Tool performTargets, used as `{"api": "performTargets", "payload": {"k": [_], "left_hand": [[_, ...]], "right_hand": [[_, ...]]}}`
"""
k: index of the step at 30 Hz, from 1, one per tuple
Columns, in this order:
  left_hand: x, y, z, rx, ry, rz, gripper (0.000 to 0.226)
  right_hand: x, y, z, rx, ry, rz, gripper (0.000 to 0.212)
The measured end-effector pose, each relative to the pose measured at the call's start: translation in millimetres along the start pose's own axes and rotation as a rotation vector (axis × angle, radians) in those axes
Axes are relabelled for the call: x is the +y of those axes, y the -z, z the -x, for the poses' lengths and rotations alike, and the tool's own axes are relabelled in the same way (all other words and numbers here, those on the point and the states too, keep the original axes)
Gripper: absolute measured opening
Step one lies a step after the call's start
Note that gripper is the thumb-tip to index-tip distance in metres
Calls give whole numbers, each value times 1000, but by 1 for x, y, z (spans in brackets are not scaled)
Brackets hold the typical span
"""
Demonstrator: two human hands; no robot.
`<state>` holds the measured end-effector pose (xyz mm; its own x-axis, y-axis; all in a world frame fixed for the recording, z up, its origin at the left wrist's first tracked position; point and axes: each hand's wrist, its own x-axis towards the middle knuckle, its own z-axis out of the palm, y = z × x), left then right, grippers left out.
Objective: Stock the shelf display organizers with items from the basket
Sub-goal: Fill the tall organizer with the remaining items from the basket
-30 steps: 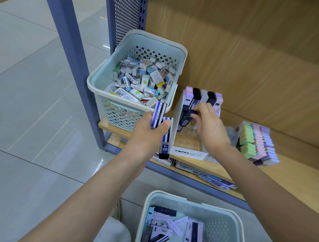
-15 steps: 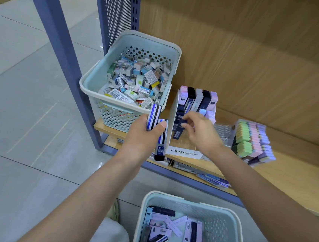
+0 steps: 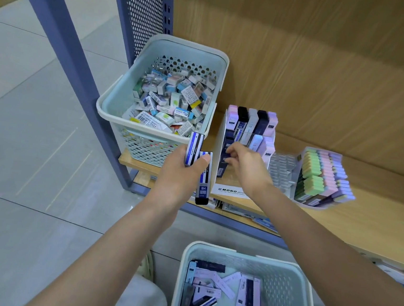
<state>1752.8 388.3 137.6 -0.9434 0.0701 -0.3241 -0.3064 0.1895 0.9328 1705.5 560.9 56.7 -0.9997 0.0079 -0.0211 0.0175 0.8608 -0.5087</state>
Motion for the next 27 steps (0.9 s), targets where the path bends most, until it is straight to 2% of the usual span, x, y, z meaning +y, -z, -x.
{"api": "performTargets", "payload": {"k": [5,10,17,19,22,25,27], "left_hand": [[0,-1,1,9,4,-8,21],[0,-2,1,2,7,-2,18],[0,-4,0,-8,19,-6,19],[-1,-3,0,-21,29,-6,18],[0,-3,4,-59,-1,-1,15],[2,-4,9,-91,-82,29,14],[3,-6,12,-95,-116,35,16]], "right_hand": [[4,-7,3,-2,56,253,21],[4,-15,4,56,48,319,21],[13,-10,12,58,215,416,36],[7,-1,21,75,232,311,35],[-16,19,39,105,118,-96,29],[-43,37,64,-32,47,-531,21],[-57,44,80,-138,39,-703,20]]}}
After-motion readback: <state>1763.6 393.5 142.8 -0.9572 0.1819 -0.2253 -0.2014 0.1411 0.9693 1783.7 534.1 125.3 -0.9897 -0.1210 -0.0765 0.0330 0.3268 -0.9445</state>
